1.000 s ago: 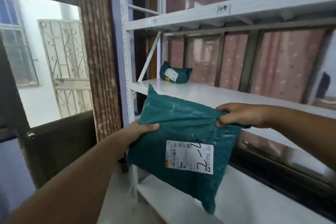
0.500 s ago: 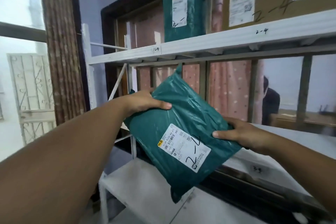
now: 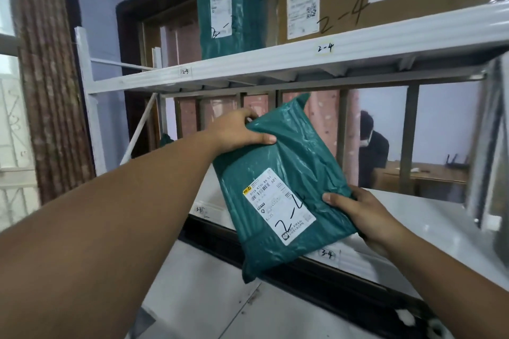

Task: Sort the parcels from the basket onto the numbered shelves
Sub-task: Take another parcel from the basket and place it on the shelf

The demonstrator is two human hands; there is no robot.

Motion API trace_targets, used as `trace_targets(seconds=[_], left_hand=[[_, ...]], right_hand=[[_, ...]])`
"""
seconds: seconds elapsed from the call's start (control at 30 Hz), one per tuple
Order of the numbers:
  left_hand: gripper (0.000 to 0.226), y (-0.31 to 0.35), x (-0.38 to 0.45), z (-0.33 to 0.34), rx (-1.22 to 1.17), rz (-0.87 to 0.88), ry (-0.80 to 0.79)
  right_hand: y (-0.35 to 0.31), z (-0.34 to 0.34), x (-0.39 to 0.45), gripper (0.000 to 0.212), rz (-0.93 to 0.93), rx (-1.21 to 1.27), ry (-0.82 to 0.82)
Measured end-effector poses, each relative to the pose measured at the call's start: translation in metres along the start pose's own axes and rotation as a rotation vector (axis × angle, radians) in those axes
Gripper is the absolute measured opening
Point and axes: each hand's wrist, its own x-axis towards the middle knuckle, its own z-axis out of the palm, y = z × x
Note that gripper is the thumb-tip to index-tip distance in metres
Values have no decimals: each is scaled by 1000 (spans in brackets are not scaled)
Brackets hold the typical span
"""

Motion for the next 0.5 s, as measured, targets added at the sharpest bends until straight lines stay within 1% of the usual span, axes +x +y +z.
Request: trace_targets(seconds=[0.07, 0.1, 0.17, 0.2, 0.23, 0.27, 0.3, 0.33, 0.37, 0.43, 0.5], left_hand=[[91, -2, 6, 22, -23, -11, 158], [99, -7, 8, 34, -68, -63, 238], [118, -21, 12, 58, -289, -232, 353], [126, -30, 14, 70, -466, -308, 358], [132, -42, 17, 83, -681, -372, 321], [133, -53, 20, 95, -876, -429, 237], [128, -63, 24, 109, -1010, -467, 116], [120, -69, 25, 120, -1084, -468, 6], [109, -71, 23, 125, -1136, -432, -75], [84, -71, 20, 130, -1203, -356, -157], [64, -77, 28, 135, -1260, -342, -256]], right_hand=[[8, -4, 1, 32, -3, 38, 68], [11, -4, 1, 32, -4, 57, 95], [19, -4, 2, 34, -5, 102, 146], [21, -3, 2, 33, -6, 125, 167], [23, -1, 3, 32, -5, 148, 182], [24, 1, 4, 31, -4, 165, 196], [25, 3, 5, 31, -5, 178, 215], [25, 6, 6, 31, -2, 187, 230], [26, 9, 7, 32, 1, 198, 244], [27, 13, 8, 34, 14, 222, 281], [29, 17, 10, 35, 27, 241, 331]])
